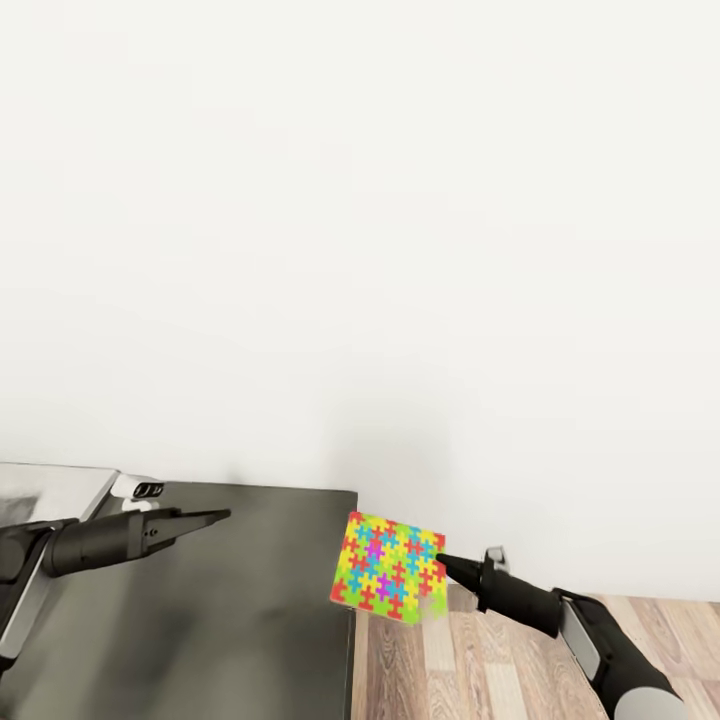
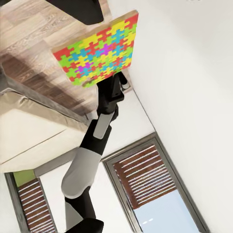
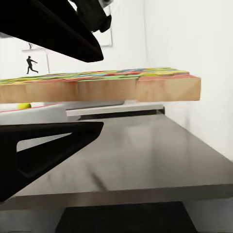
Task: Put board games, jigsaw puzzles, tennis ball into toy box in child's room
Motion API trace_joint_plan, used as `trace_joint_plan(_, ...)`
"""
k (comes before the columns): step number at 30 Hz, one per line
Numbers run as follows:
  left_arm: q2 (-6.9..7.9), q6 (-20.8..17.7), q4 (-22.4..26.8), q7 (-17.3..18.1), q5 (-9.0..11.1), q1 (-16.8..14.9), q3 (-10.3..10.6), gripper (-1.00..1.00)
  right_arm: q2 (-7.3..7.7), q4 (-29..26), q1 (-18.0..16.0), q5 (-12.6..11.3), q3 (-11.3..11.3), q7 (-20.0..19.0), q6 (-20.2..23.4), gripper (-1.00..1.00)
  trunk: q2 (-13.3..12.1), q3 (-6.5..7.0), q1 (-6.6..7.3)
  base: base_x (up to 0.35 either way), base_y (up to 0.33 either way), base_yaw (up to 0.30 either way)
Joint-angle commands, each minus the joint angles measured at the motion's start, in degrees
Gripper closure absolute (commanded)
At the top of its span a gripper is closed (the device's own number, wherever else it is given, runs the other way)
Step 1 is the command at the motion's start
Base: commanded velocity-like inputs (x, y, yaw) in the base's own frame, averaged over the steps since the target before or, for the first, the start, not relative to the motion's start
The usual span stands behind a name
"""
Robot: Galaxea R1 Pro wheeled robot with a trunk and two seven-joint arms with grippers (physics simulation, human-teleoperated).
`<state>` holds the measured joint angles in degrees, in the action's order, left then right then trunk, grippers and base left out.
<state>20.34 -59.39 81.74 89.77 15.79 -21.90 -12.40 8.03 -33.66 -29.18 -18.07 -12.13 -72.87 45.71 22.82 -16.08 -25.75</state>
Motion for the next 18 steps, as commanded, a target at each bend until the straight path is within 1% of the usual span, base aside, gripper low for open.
trace_joint_plan(1,0.03,-0.61,0.01,0.23,-0.02,0.09,-0.02,-1.0,0.46,0.0,0.01,-0.14,-0.38,-0.42,0.39,1.0,0.1,-0.02,-0.03,0.0,0.0,0.0)
trace_joint_plan(4,0.05,-0.61,0.0,0.23,-0.03,0.22,0.05,-1.0,1.46,0.0,0.06,-0.19,-0.88,-1.25,0.42,1.0,0.1,0.24,-0.03,0.0,0.0,0.0)
trace_joint_plan(7,0.1,-0.61,0.0,0.23,0.01,0.26,-0.05,-1.0,1.91,0.0,0.08,-0.19,-1.2,-1.64,0.43,1.0,0.1,0.52,-0.03,0.0,0.0,0.0)
trace_joint_plan(13,0.14,-0.61,0.0,0.23,0.03,0.28,-0.45,-1.0,2.22,0.0,0.61,-0.13,-2.0,-2.47,0.4,1.0,0.1,1.08,-0.03,-0.011,0.0,0.0)
trace_joint_plan(18,0.16,-0.61,0.0,0.23,0.09,0.28,-0.47,-1.0,2.25,0.0,0.8,-0.12,-2.61,-2.84,0.36,1.0,0.1,1.55,-0.03,-0.141,0.0,0.0)
